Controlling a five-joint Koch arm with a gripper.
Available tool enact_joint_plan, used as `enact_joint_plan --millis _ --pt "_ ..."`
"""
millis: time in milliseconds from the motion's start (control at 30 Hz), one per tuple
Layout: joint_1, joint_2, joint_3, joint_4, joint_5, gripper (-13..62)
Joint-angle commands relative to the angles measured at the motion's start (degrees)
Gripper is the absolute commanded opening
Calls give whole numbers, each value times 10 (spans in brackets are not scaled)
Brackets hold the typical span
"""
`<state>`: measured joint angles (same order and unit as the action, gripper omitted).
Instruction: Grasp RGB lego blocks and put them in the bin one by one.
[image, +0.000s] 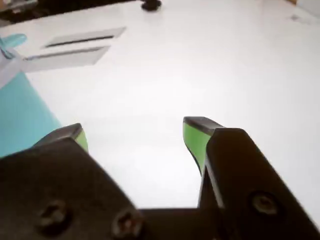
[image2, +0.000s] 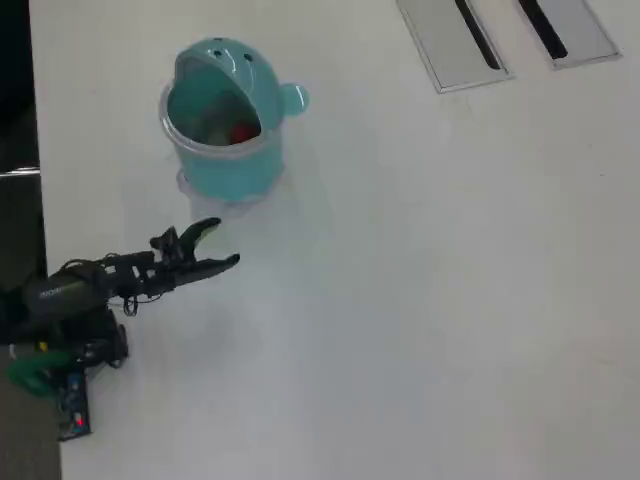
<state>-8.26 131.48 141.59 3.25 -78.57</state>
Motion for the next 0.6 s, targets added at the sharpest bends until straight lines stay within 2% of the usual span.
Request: enact_joint_plan --millis 0,567 --pt "10 38 -8 -76 45 357" --pt "44 40 253 -301 299 345"
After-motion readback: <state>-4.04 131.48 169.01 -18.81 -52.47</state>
